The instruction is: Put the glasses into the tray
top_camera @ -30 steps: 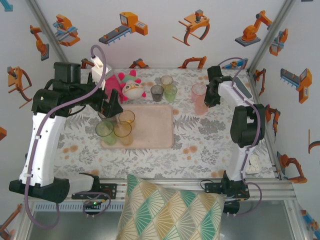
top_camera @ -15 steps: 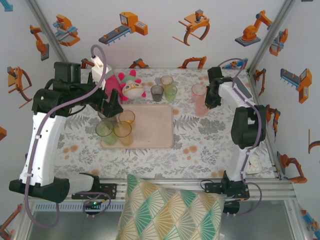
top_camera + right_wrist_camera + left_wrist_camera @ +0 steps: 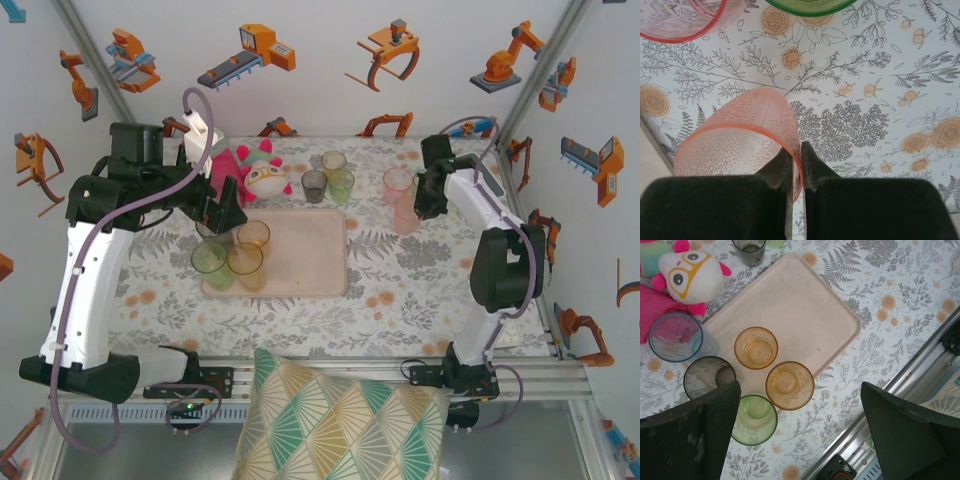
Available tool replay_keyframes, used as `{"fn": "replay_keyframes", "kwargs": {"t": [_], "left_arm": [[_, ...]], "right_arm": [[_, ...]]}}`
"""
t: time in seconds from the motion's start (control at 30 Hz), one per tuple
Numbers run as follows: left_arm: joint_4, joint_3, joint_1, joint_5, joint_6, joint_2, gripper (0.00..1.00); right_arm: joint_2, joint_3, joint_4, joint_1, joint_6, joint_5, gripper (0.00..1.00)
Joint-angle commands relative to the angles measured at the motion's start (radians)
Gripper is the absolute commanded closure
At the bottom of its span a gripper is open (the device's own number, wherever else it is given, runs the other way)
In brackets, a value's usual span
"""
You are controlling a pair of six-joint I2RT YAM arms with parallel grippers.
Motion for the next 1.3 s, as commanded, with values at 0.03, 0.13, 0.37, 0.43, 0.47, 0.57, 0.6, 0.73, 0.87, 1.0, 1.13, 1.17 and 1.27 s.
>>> {"fn": "replay_keyframes", "kwargs": {"t": [0.03,0.13,0.37,0.43,0.47,0.57,0.6,0.73,0.87,1.0,1.13,1.17,1.27], "left_arm": [[0.010,0.033,-0.003,0.017,-0.013,0.010,0.03],[0.010,0.037,-0.003,0.019,-0.016,0.012,0.03],[0.013,0.037,-0.003,0.020,-0.017,0.010,0.03],[0.014,0.038,-0.003,0.020,-0.019,0.013,0.03],[0.014,0.037,-0.004,0.022,-0.019,0.013,0.03],[0.015,0.042,-0.003,0.024,-0.020,0.015,0.03],[0.015,0.042,-0.004,0.025,-0.020,0.017,0.03],[0.017,0.042,-0.003,0.027,-0.020,0.020,0.03],[0.019,0.042,-0.004,0.028,-0.021,0.021,0.03],[0.023,0.039,-0.003,0.030,-0.022,0.018,0.03],[0.025,0.038,-0.004,0.032,-0.021,0.019,0.03],[0.027,0.040,-0.004,0.031,-0.023,0.020,0.03],[0.026,0.043,-0.004,0.036,-0.024,0.022,0.03]], "right_arm": [[-0.073,0.001,-0.029,0.027,-0.010,-0.003,0.95],[-0.084,0.023,-0.047,0.054,-0.014,0.009,0.95],[-0.088,0.081,-0.076,0.117,-0.010,0.028,0.95],[-0.084,0.098,-0.085,0.138,-0.010,0.033,0.95],[-0.081,0.107,-0.087,0.148,-0.008,0.034,0.95],[-0.070,0.138,-0.094,0.178,-0.004,0.040,0.95],[-0.063,0.152,-0.098,0.189,-0.001,0.040,0.95],[-0.024,0.223,-0.121,0.236,0.002,0.044,0.95],[0.019,0.303,-0.131,0.283,0.012,0.049,0.95],[0.080,0.388,-0.136,0.327,0.023,0.049,0.95],[0.150,0.480,-0.146,0.370,0.028,0.059,0.94],[0.170,0.511,-0.153,0.382,0.027,0.064,0.94],[0.232,0.590,-0.168,0.413,0.030,0.067,0.94]]}}
